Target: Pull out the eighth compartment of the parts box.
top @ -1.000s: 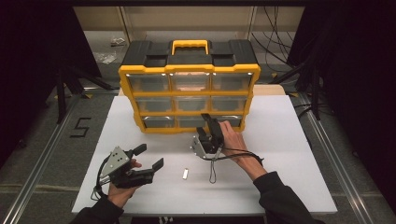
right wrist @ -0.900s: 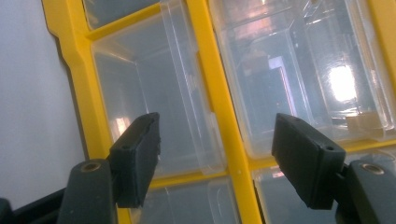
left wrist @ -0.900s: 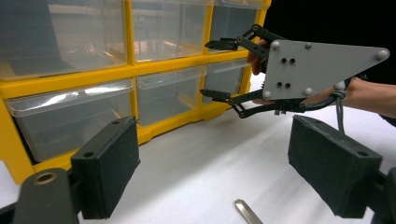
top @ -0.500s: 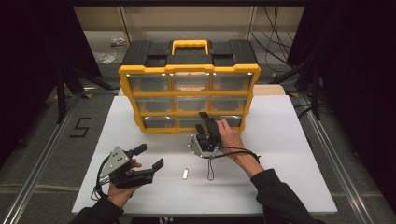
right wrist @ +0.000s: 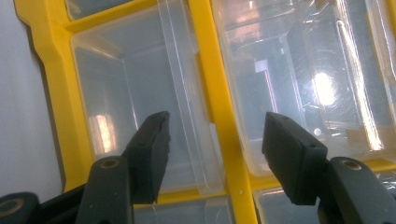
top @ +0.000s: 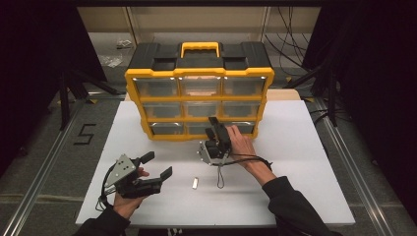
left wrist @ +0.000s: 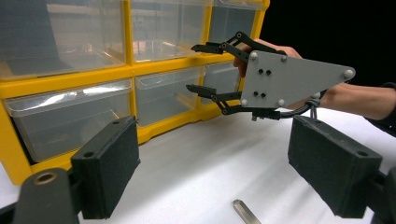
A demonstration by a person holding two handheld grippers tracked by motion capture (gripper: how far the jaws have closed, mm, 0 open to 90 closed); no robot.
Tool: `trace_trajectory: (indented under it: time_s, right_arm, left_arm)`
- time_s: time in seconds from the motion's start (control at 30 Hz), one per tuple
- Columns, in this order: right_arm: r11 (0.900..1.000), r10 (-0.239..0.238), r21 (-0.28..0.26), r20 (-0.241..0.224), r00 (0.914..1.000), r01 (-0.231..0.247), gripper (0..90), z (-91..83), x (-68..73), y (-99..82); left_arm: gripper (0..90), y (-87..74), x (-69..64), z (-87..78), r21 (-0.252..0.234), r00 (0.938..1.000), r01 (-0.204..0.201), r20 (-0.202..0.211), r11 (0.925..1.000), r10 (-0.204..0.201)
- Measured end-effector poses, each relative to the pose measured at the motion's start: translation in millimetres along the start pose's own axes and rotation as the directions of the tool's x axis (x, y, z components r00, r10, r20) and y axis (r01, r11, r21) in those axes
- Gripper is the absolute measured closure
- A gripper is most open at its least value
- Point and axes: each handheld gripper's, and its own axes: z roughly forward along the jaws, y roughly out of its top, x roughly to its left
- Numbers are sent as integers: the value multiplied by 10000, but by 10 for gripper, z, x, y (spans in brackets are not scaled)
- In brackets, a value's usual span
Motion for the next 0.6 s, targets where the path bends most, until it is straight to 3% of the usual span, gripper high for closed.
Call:
trace_trajectory:
  time_s: [0.17, 0.2, 0.27, 0.47, 0.5, 0.6]
  right_arm:
    - [9999, -143, -9, 72, 9999, 143, 446, 18, 12, -3]
    - [10000, 12, 70, 86, 10000, -13, 447, 18, 23, -1]
    - [9998, -194, 2, 80, 9998, 194, 453, 24, 15, -2]
    - [10000, -82, 5, 144, 9999, 82, 463, 37, 42, 15]
    - [9992, -401, 34, 132, 9991, 400, 468, 38, 28, 11]
    - [9993, -383, -7, 197, 9991, 383, 474, 48, 40, 11]
  left_arm:
    - [158, 2, -1, -2, -10, 10000, -9, 7, 10000, 9]
    - [158, 2, -2, -1, -4, 10000, -11, 8, 10000, 11]
    - [158, 1, -4, -1, -5, 10000, -22, 5, 10000, 22]
    - [158, 0, -3, 0, 4, 10000, -12, 10, 10000, 12]
    - [158, 1, -3, 0, -3, 10000, -10, 11, 10000, 10]
    - [159, 1, -2, -2, -13, 10000, -3, 9, 10000, 3]
